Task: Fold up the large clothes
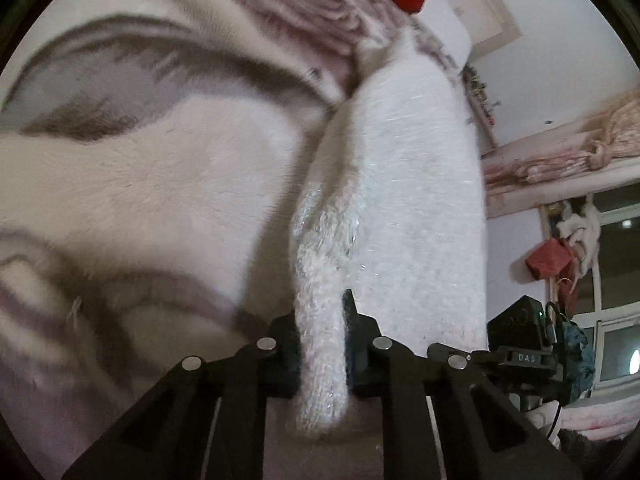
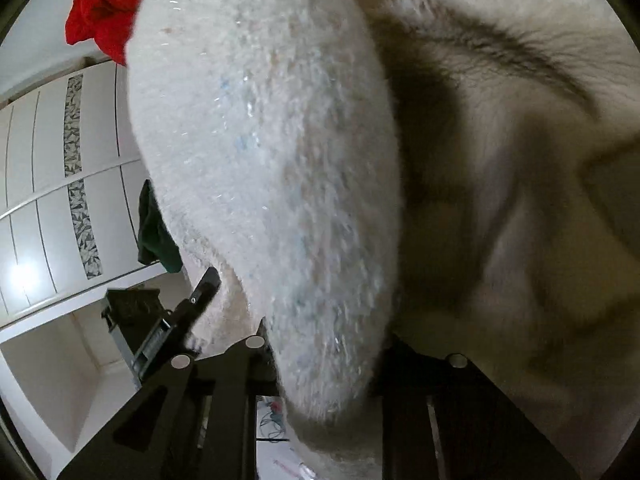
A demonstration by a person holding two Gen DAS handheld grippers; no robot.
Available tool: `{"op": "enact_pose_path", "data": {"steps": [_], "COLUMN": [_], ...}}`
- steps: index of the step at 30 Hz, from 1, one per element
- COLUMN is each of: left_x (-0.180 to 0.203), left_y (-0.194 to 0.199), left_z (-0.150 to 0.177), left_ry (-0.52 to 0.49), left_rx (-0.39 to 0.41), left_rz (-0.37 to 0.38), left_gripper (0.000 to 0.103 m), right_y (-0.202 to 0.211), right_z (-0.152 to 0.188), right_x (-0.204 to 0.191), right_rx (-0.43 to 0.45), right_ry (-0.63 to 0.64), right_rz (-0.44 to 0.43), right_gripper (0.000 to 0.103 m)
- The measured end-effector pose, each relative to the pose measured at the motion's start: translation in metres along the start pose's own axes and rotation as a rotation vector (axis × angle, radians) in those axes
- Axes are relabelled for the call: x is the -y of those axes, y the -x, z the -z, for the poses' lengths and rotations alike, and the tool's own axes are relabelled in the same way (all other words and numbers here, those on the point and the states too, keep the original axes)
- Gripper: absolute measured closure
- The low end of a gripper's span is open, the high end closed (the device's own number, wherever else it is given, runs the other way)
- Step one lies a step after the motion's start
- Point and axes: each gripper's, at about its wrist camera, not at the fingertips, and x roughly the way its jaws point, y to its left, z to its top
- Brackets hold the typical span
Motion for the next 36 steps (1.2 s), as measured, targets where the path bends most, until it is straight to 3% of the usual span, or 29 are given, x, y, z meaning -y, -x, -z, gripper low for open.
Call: {"op": "enact_pose_path", "data": {"steps": [5,9,11,13,16,18,20,21,22,25,29,36], "left_x": [0.022,0.016,0.007,0.006,0.033,0.064,0.095,0.106,0.115,0.127,0.131,0.113], "left_y": [0.043,0.051,0.037,0.026,0.025,0.030,0.031,0.030,0.027,0.022,0.006,-0.036], "left_z": [0.043,0.104,0.136,0.148,0.132,0.118,0.104,0.098,0.092,0.079,0.065,0.037], "left_ry": [0.023,0.076,0.132,0.164,0.066,-0.047,-0.158,-0.188,-0.213,-0.235,-0.228,-0.220], "left_rx": [-0.012,-0.138,-0.238,-0.281,-0.262,-0.207,-0.148,-0.134,-0.124,-0.065,0.002,-0.011], "left_rz": [0.030,-0.023,-0.074,-0.150,-0.272,-0.387,-0.473,-0.496,-0.525,-0.575,-0.618,-0.695], "left_gripper": [0.092,0.091,0.088,0.086,0.085,0.083,0.064,0.035,0.017,0.017,0.017,0.017], "right_y": [0.035,0.055,0.053,0.042,0.032,0.039,0.045,0.049,0.053,0.048,0.034,0.017], "right_z": [0.050,0.104,0.127,0.131,0.118,0.114,0.116,0.119,0.121,0.119,0.105,0.048], "right_x": [-0.011,0.017,0.039,0.058,0.051,0.026,0.004,-0.008,-0.020,-0.051,-0.070,-0.070], "right_rx": [-0.071,-0.163,-0.200,-0.248,-0.286,-0.250,-0.205,-0.172,-0.128,-0.041,0.018,0.053], "right_ry": [0.017,-0.012,-0.027,-0.014,0.062,0.171,0.260,0.308,0.362,0.478,0.502,0.523], "right_rz": [-0.007,0.044,0.140,0.274,0.422,0.538,0.644,0.695,0.750,0.849,0.836,0.840], "right_gripper": [0.088,0.089,0.088,0.086,0.072,0.063,0.055,0.048,0.046,0.044,0.044,0.044]}}
